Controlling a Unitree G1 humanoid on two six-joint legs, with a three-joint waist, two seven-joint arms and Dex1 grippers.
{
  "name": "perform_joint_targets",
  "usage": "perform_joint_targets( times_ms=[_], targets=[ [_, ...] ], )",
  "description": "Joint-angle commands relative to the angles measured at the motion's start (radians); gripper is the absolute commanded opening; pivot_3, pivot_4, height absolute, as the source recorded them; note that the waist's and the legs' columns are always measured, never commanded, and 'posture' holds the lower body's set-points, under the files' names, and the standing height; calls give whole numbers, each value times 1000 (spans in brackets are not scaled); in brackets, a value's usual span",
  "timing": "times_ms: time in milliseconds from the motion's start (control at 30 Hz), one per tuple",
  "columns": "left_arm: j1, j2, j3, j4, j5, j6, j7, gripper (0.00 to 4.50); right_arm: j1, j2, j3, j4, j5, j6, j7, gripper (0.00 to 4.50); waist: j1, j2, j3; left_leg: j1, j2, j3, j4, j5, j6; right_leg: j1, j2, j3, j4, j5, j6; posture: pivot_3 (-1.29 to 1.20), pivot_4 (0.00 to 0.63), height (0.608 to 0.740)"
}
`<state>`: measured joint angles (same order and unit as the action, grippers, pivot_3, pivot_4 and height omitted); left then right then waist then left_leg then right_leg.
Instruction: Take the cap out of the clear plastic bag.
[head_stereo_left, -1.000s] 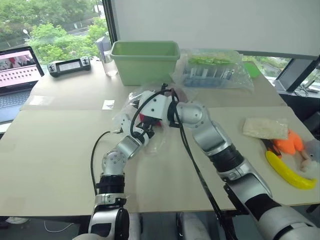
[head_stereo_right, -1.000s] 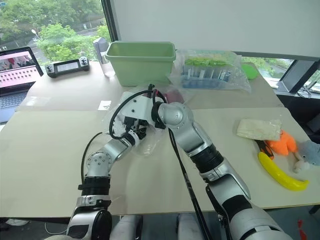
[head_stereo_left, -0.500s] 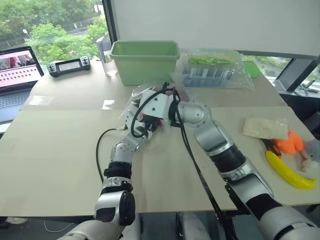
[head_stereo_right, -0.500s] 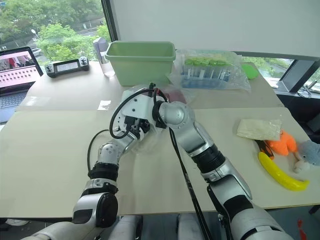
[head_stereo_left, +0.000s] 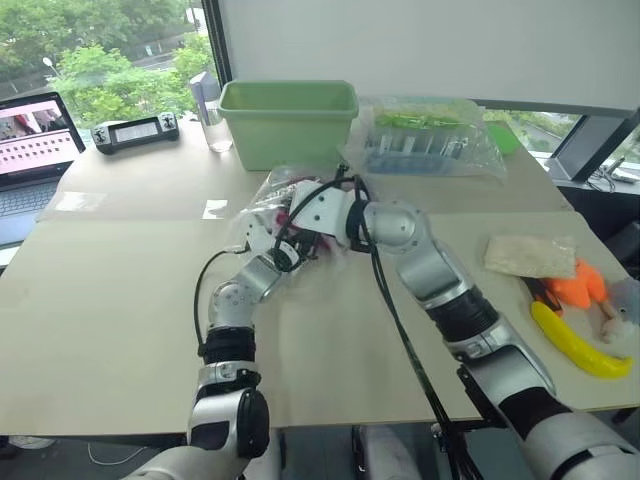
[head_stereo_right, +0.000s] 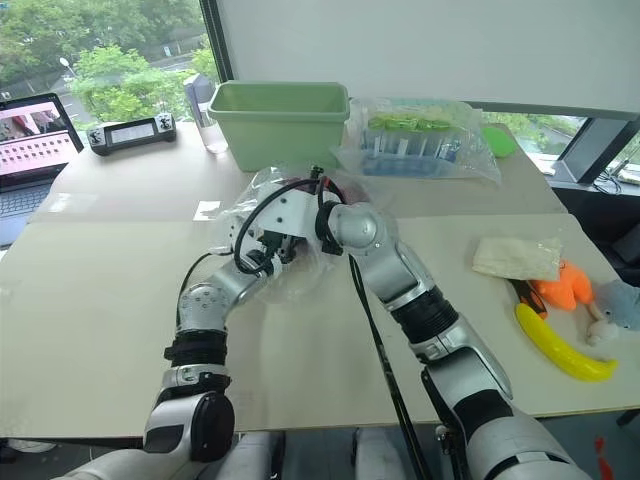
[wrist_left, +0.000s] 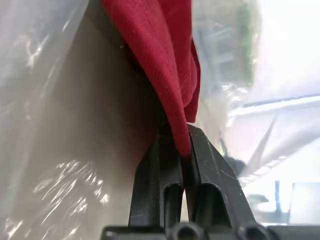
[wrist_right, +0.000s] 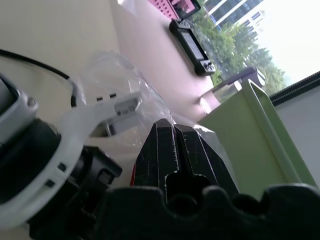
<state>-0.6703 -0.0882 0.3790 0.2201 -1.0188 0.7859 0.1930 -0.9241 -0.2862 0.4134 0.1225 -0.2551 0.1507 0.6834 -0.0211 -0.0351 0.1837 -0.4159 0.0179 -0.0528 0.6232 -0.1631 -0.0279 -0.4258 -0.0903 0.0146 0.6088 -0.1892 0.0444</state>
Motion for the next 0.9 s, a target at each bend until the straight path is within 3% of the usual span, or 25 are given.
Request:
perform_joint_targets(
  times_ms=[33, 333, 533, 733, 900],
  targets=[
    [36, 4, 15, -224, -112, 126, 177, 49, 2, 21, 2, -10, -11, -47, -21, 0, -1, 0, 0, 0, 0, 0, 0, 0, 0, 0, 0, 0, 0, 0, 0, 0, 150, 740],
    [138, 83, -12, -542, -451, 257, 611, 49, 0, 48, 25, 63, -46, -127, -41, 0, 4, 0, 1, 0, 0, -1, 0, 0, 0, 0, 0, 0, 0, 0, 0, 0, 150, 740],
    [170, 289, -95, -651, -592, 267, 734, 49, -1, 62, 34, 105, -54, -169, -44, 0, 5, 0, 1, 0, 0, -1, 0, 0, 0, 0, 0, 0, 1, 0, 0, 0, 150, 740],
    [280, 543, -124, -786, -853, 149, 854, 49, -11, 69, 37, 202, -73, -229, -69, 0, 2, 0, 1, 1, 0, -1, -1, 0, -1, 0, 0, 0, 1, -1, -2, 0, 150, 740],
    [375, 708, -166, -869, -951, 67, 812, 49, -32, 81, 34, 283, -86, -279, -85, 0, 8, 0, 1, 1, 0, -1, -1, 0, -1, 0, 0, 0, 1, -3, -6, 0, 150, 740]
  ],
)
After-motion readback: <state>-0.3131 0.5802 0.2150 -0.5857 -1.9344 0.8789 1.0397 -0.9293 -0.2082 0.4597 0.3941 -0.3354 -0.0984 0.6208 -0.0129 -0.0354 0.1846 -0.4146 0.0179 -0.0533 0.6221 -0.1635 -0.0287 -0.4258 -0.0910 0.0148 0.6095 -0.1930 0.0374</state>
